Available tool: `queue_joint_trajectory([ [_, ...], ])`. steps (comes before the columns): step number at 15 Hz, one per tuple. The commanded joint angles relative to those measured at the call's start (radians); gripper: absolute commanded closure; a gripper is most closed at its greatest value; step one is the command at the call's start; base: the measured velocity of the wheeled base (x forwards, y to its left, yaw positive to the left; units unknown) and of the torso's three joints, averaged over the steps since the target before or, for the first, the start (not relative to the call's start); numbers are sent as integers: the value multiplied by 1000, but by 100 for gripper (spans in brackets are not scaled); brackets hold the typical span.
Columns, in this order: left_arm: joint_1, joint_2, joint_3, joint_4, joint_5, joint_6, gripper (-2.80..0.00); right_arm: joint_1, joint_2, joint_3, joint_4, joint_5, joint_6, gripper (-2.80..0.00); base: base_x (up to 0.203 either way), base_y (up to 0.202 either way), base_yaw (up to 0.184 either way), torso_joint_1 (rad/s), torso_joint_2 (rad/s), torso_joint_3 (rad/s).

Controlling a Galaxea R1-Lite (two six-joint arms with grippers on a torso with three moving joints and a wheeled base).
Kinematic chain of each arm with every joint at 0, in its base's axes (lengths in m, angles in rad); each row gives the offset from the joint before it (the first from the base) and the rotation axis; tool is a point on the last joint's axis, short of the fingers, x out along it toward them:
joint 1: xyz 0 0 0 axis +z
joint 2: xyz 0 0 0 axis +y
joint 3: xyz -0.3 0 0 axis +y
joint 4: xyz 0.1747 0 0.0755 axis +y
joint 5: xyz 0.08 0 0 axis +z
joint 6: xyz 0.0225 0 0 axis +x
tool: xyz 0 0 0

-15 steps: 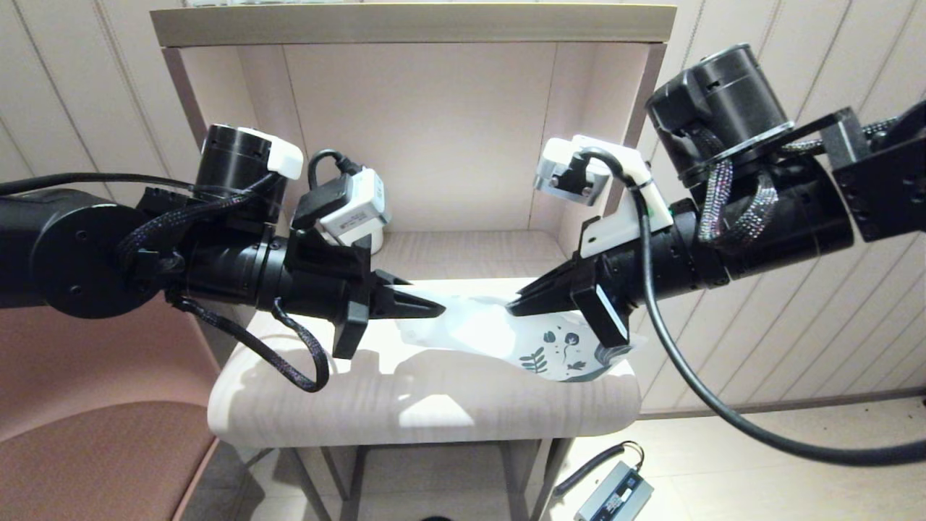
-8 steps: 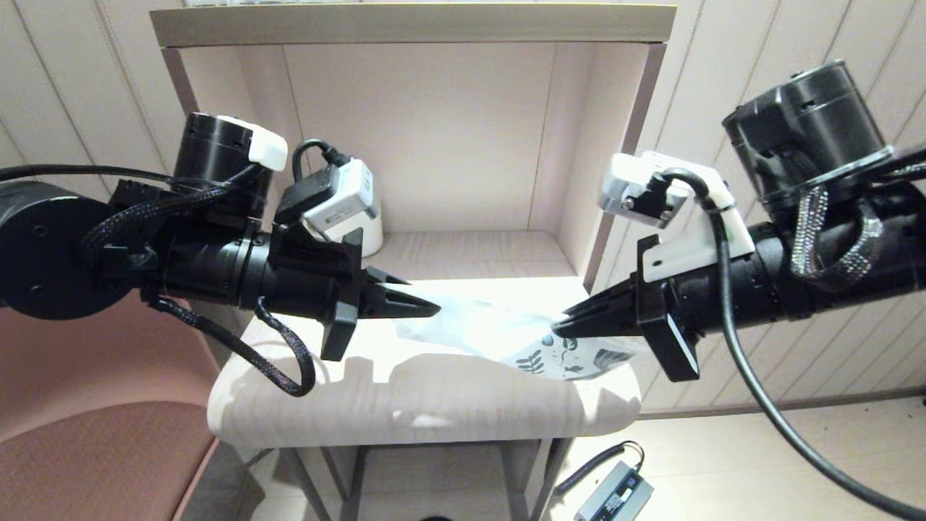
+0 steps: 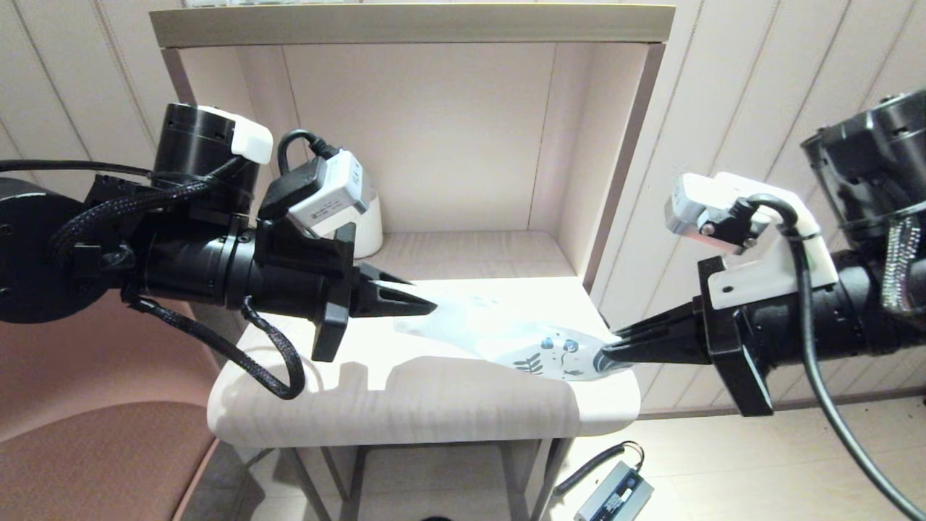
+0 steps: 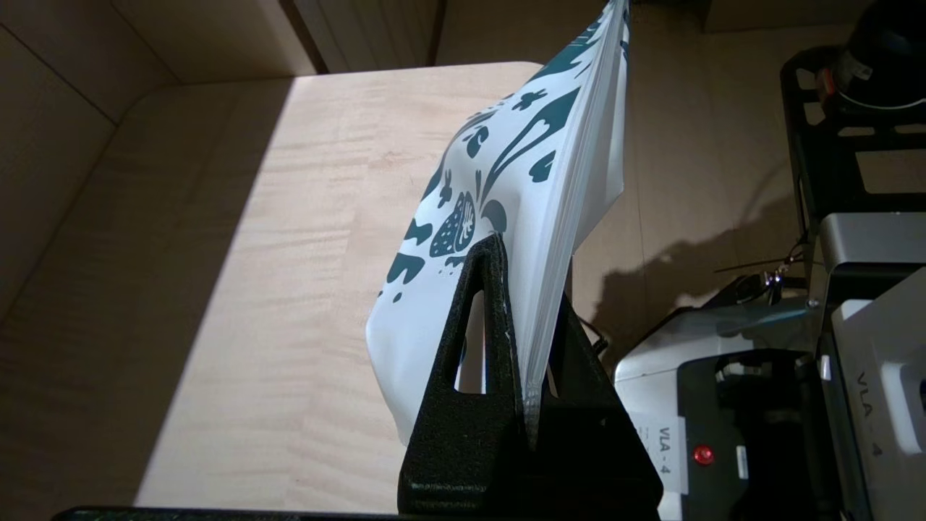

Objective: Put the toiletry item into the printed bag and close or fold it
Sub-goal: Close the strorage bag and place it on the desk

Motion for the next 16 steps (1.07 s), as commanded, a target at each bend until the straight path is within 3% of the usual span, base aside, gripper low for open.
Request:
queue_joint_trajectory([
  [1, 0, -3, 8, -1, -4, 4, 0, -6, -27, 26, 2, 3, -3, 0, 0, 0, 0, 0, 0, 0],
  [15, -1, 2, 22, -5, -28, 5, 0, -2, 4, 42, -34, 0, -3, 0, 0, 0, 0, 0, 0, 0],
  [16, -1, 7, 22, -5, -28, 5, 0, -2, 4, 52, -39, -1, -6, -280, 0, 0, 0, 0, 0, 0],
])
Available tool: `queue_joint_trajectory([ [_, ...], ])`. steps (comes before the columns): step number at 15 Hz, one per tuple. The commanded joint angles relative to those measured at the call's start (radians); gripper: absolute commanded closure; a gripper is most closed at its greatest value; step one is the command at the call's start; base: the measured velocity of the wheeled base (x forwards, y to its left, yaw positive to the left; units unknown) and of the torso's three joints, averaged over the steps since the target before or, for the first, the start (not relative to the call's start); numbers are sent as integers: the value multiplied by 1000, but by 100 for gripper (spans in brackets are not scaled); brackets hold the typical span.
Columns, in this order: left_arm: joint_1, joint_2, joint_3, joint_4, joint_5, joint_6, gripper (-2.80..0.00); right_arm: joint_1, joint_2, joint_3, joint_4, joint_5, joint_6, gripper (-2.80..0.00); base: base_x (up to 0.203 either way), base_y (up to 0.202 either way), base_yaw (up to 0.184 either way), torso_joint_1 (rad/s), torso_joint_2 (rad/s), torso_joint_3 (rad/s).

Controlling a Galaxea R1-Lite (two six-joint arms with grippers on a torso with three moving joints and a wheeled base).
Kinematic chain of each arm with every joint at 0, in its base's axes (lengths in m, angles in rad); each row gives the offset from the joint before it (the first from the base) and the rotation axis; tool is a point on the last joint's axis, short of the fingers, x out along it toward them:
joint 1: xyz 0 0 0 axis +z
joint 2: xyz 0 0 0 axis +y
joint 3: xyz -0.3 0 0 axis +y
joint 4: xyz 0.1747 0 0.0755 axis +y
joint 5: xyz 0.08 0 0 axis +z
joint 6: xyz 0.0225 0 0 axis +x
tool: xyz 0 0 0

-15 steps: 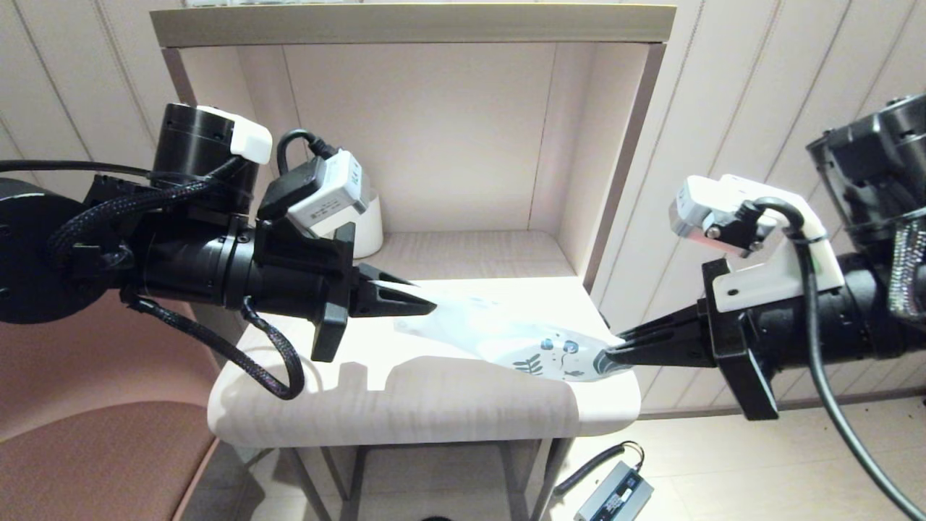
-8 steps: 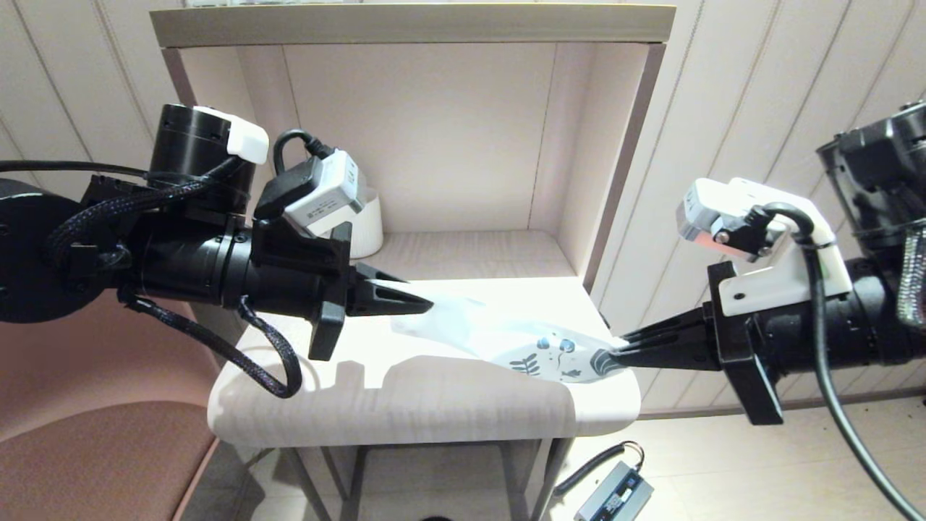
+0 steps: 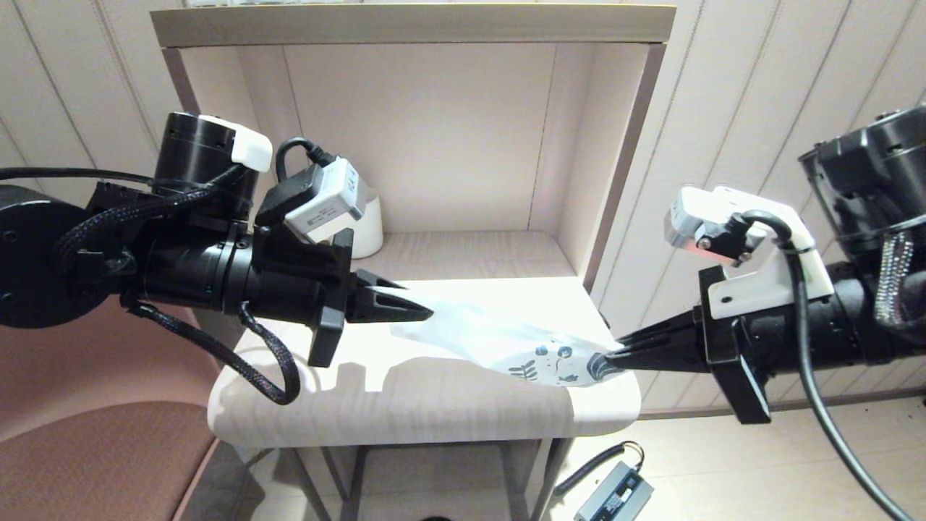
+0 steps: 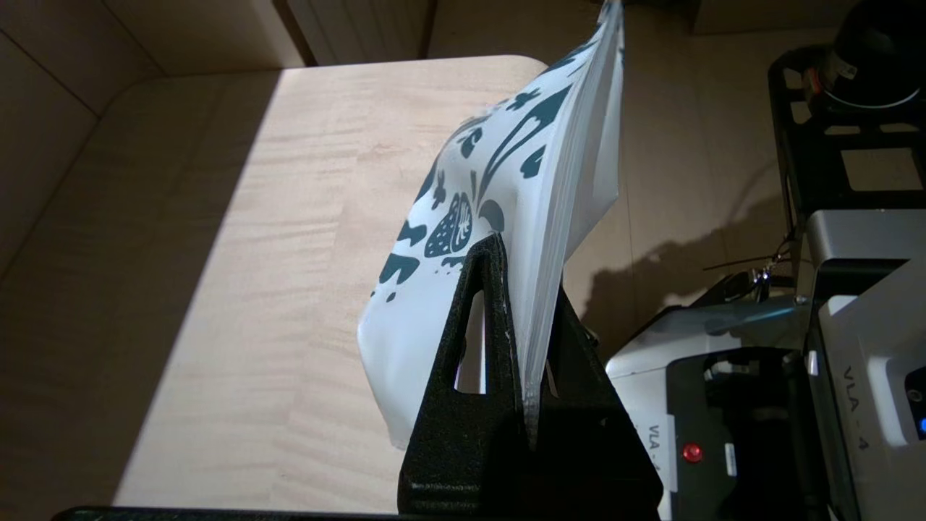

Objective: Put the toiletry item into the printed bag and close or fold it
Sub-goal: Close the strorage bag and place it on the desk

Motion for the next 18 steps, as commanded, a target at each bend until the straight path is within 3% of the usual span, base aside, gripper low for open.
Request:
queue_joint_trajectory([
  [1, 0, 5, 1, 0, -5, 4, 0, 0, 6, 5, -10, 4, -3, -280, 0, 0, 0, 0, 0, 0],
  [2, 0, 5, 1, 0, -5, 4, 0, 0, 8, 7, -20, 4, -3, 0, 0, 0, 0, 0, 0, 0],
  [18, 0, -6, 7, 0, -3, 5, 0, 3, 25, 11, -56, 4, 4, 0, 0, 0, 0, 0, 0, 0],
])
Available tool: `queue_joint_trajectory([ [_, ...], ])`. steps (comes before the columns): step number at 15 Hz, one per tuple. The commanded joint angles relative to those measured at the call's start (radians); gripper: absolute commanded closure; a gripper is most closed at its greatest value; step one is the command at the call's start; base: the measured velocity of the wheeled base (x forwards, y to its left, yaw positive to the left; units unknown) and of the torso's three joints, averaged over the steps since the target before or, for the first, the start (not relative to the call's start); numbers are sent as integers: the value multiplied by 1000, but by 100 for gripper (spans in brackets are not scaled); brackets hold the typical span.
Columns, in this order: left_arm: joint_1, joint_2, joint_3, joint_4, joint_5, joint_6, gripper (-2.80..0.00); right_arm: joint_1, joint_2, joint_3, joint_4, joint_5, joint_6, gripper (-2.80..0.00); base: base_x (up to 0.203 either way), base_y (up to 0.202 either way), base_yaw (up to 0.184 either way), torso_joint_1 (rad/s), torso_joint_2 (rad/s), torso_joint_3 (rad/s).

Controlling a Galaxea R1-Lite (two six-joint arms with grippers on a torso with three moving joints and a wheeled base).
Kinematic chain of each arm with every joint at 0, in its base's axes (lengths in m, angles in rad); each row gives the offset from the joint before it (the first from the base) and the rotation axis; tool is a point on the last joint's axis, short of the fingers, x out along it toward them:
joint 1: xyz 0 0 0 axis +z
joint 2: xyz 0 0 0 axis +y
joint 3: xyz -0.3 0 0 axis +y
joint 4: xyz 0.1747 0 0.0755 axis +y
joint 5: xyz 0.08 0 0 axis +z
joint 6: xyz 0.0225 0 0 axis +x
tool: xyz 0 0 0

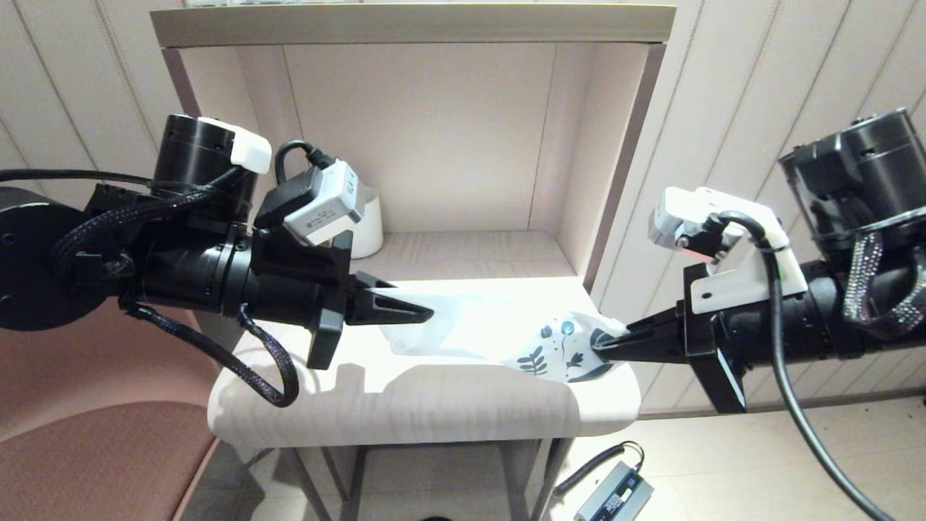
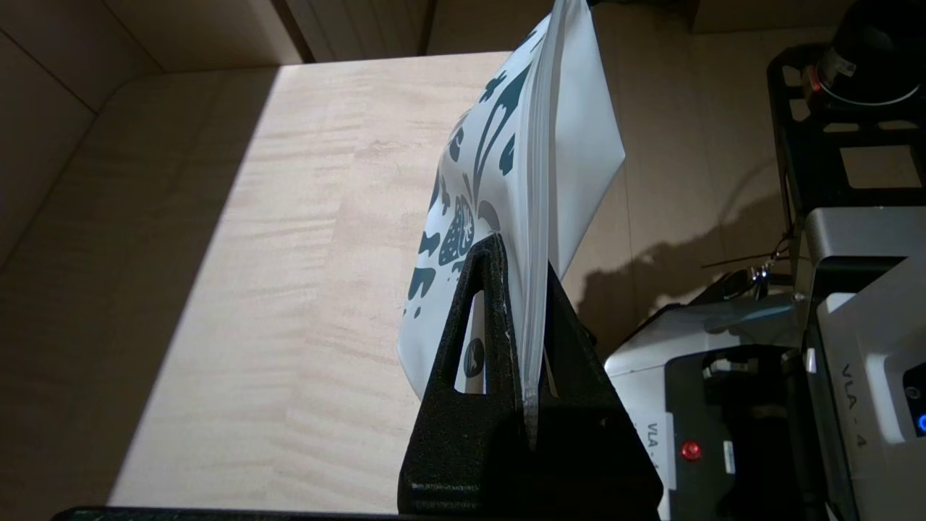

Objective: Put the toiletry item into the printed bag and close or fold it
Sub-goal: Close the strorage bag and place it on the desk

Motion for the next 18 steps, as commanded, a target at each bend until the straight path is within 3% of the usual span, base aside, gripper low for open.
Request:
queue_joint_trajectory([
  [1, 0, -3, 2, 0, -4, 4, 0, 1, 1, 0, 4, 3, -4, 0, 0, 0, 0, 0, 0, 0],
  [7, 0, -3, 5, 0, -4, 4, 0, 2, 3, 9, 2, 4, -5, 0, 0, 0, 0, 0, 0, 0],
  [8, 0, -3, 5, 0, -4, 4, 0, 4, 1, 5, 2, 4, -4, -280, 0, 0, 0, 0, 0, 0],
  [9, 0, -3, 5, 0, -4, 4, 0, 6, 3, -1, 4, 5, -1, 0, 0, 0, 0, 0, 0, 0],
  [18, 0, -11, 20, -1, -5, 4, 0, 7, -10, 16, 4, 4, 2, 0, 0, 0, 0, 0, 0, 0],
])
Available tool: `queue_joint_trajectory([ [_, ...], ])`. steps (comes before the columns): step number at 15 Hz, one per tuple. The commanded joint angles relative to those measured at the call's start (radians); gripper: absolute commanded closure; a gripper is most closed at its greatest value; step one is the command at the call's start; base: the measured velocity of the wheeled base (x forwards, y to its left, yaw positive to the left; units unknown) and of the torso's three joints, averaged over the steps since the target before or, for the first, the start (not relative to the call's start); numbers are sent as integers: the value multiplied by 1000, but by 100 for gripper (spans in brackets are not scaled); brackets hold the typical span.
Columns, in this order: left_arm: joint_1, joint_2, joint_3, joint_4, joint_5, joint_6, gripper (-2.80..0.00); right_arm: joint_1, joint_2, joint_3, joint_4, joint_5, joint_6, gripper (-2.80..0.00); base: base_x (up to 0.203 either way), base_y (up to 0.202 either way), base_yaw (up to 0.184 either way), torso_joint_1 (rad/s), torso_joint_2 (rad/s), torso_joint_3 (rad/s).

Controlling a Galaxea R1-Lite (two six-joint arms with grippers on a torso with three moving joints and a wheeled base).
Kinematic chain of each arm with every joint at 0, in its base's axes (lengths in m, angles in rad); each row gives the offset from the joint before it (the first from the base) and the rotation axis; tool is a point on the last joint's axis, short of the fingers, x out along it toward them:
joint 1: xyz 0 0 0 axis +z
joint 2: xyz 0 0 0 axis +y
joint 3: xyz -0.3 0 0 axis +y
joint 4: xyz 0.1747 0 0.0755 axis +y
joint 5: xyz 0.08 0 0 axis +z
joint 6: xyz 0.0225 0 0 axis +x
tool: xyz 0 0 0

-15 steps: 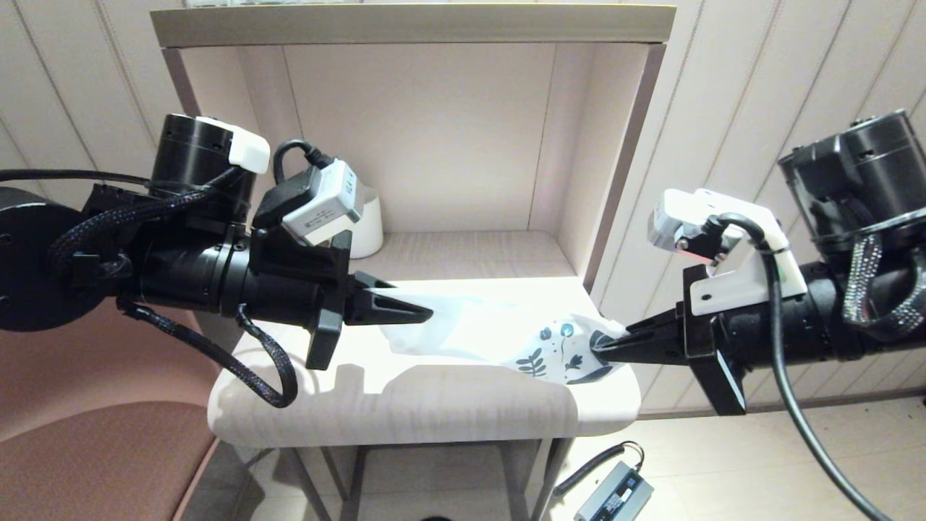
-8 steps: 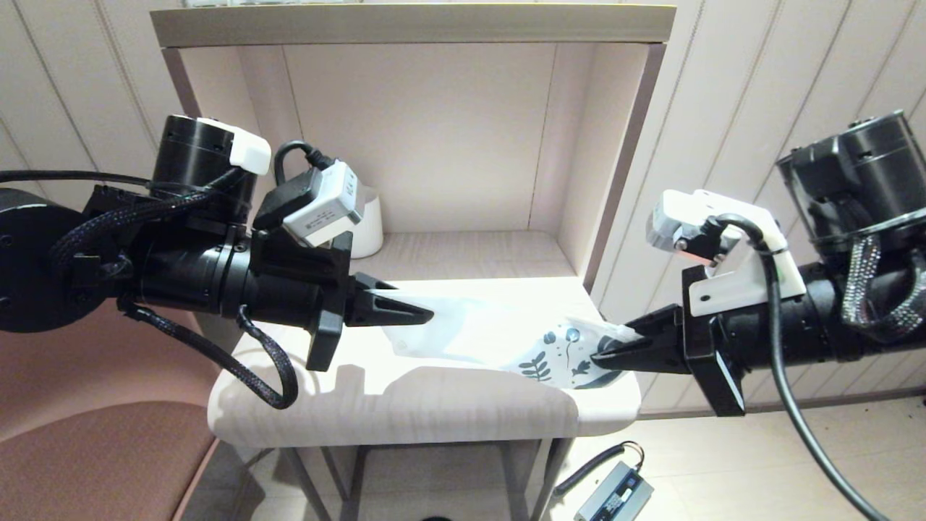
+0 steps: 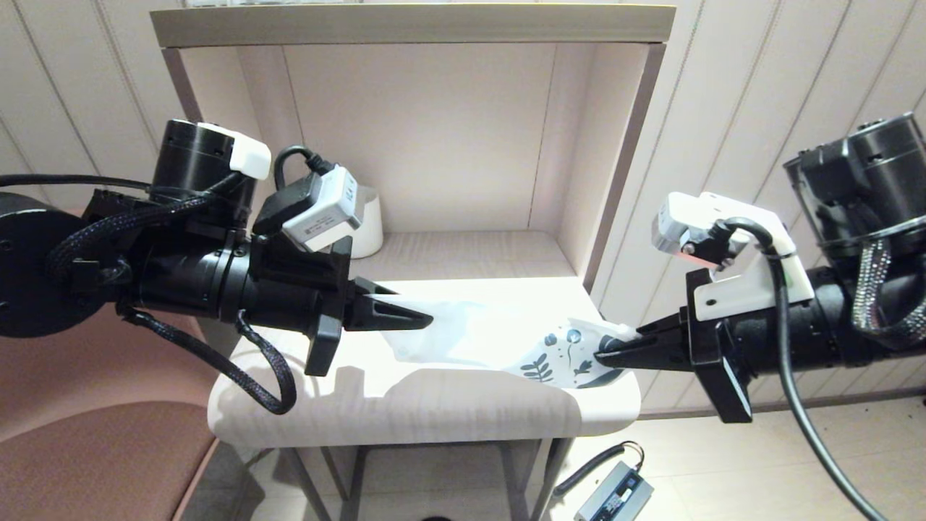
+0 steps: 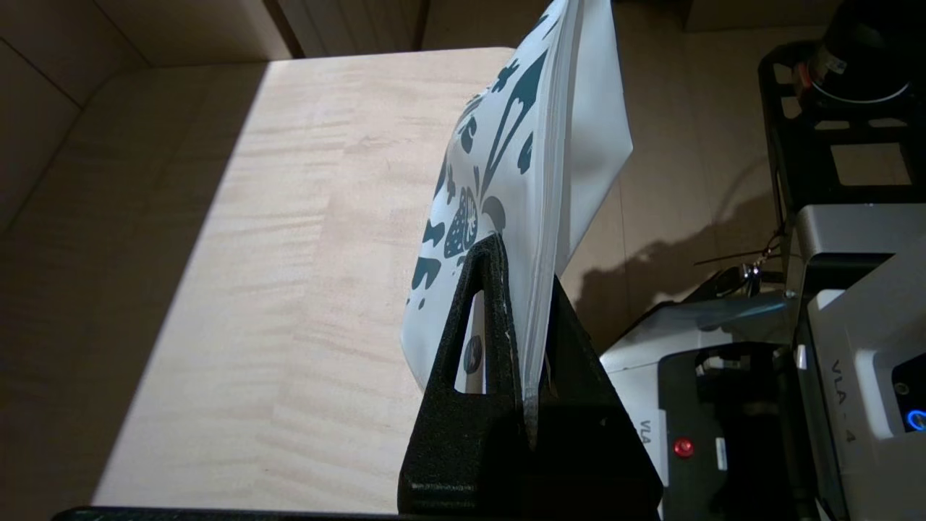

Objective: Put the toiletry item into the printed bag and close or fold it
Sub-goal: Close the strorage bag and place it on the desk

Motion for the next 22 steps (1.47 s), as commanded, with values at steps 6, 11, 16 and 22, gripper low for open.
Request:
queue_joint_trajectory([
  [6, 0, 0, 8, -1, -5, 4, 0, 6, 8, 25, -50, 4, 10, -280, 0, 0, 0, 0, 0, 0],
  [11, 0, 9, 15, -1, -3, 5, 0, -8, -14, 19, -62, 3, 9, -280, 0, 0, 0, 0, 0, 0],
  [16, 25, 37, 20, -5, -1, -2, 0, -31, -88, 25, -54, 6, 10, -280, 0, 0, 0, 0, 0, 0],
  [22, 114, 123, -59, -6, 1, -53, 0, -103, -121, 22, -62, 4, 79, -280, 0, 0, 0, 0, 0, 0],
])
